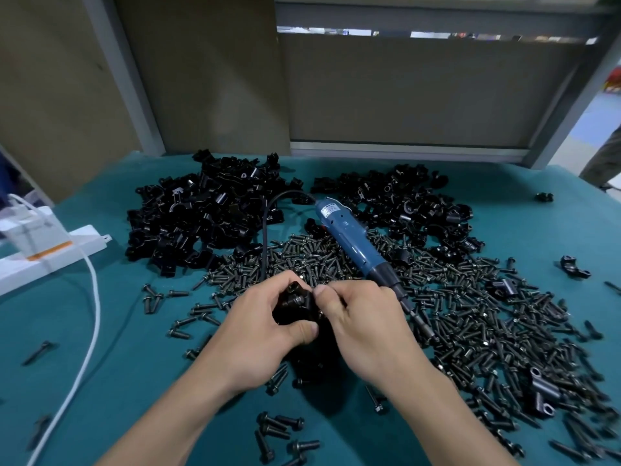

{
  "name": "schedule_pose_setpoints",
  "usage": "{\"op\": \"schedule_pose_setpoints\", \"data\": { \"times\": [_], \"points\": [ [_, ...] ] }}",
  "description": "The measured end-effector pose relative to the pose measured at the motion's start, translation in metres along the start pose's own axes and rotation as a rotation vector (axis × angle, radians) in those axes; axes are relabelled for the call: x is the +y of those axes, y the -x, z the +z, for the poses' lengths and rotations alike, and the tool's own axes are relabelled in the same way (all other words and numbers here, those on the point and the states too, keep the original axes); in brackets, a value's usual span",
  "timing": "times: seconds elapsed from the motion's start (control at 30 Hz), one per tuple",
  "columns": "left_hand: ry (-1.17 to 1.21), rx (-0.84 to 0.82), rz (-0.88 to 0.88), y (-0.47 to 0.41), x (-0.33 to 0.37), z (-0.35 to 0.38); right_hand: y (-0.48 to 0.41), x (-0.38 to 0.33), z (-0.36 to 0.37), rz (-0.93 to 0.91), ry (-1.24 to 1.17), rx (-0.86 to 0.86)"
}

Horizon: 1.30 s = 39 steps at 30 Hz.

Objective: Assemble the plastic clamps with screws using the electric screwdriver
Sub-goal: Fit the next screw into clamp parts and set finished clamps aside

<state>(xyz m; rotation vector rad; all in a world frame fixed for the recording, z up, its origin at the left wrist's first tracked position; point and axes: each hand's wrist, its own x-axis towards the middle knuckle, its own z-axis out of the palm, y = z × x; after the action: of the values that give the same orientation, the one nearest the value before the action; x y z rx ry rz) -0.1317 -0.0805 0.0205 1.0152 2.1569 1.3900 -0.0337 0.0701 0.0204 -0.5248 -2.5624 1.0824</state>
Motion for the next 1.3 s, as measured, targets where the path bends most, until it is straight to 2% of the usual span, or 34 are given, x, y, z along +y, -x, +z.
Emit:
{"op": "schedule_pose_setpoints", "data": {
  "times": [0.17,0.37,0.53,0.83,1.1,1.3],
  "points": [
    [-0.033,0.032,-0.028,-0.001,0.000,0.001,0.007,0.003,-0.012,-0.017,-0.149,-0.077],
    [0.001,0.023,-0.012,0.001,-0.001,0.000,0.000,-0.001,0.000,0.002,-0.003,0.009],
    [-0.027,0.044,-0.022,-0.001,-0.001,0.001,0.005,0.004,-0.007,-0.027,-0.068,-0.069],
    [0.001,0.033,-0.016,-0.001,0.002,-0.002,0.005,0.002,-0.009,-0.052,-0.069,-0.038],
    [-0.036,-0.014,-0.010,0.003,0.004,-0.003,0.001,0.000,-0.009,-0.058,0.092,-0.097],
    [-0.117,0.037,-0.008,0.002,0.004,0.002,0.005,0.004,-0.008,-0.031,-0.044,-0.055]
  ]
}}
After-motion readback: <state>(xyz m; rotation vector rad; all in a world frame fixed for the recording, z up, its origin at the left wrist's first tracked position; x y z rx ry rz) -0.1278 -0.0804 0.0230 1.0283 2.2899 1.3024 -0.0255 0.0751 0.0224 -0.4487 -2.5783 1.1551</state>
